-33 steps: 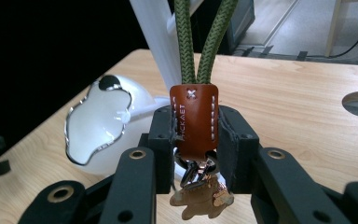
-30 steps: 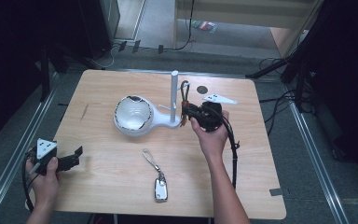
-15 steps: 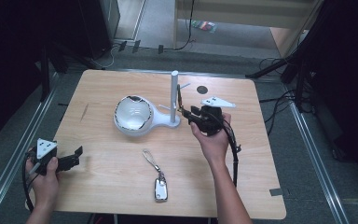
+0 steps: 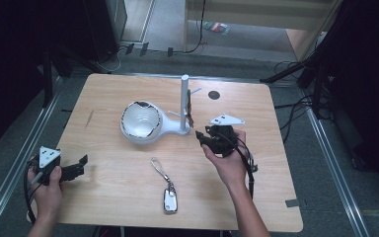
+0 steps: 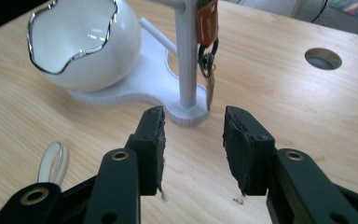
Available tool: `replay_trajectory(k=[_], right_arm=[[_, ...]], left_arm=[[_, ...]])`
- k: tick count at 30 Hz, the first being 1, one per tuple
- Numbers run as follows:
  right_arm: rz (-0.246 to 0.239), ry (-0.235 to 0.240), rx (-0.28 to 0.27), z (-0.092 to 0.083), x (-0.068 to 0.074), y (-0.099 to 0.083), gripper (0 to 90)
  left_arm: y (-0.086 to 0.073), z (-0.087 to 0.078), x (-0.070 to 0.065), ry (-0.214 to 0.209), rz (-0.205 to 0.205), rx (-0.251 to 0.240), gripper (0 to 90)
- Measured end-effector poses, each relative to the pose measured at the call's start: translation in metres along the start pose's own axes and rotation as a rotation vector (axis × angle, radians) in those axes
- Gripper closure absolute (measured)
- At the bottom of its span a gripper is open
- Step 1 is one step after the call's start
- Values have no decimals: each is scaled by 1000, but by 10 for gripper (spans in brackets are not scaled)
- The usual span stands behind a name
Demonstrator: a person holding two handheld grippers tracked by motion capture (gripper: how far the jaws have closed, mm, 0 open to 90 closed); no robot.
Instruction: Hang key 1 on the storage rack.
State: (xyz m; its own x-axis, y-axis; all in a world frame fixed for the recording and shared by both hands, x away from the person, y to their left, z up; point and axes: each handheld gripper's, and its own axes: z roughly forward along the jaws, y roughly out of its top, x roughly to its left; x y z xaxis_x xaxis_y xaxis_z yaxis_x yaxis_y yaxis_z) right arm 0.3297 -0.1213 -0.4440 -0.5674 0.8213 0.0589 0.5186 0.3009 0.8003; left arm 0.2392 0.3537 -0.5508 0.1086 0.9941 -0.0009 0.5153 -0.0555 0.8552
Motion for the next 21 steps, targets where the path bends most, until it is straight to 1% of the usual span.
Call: replay_trajectory(k=[4, 8, 10, 14, 17, 21], right_arm=[[-5, -16, 24, 0, 4, -3, 576], [-21, -22, 59, 2, 11, -5, 570], [-32, -20, 70, 2, 13, -5, 565], [-47, -11, 99, 4, 19, -5, 562], [-65, -24, 119, 6, 23, -6, 556], [-78, -16, 150, 11, 26, -8, 550]], left_arm=[[0, 0, 0, -2, 2, 3, 39], [0, 0, 0, -3, -1, 3, 39], [0, 0, 0, -4, -3, -1, 39], [0, 0, 0, -8, 4, 9, 39], [0, 0, 0, -8, 4, 9, 39], [0, 0, 0, -9, 5, 8, 40]])
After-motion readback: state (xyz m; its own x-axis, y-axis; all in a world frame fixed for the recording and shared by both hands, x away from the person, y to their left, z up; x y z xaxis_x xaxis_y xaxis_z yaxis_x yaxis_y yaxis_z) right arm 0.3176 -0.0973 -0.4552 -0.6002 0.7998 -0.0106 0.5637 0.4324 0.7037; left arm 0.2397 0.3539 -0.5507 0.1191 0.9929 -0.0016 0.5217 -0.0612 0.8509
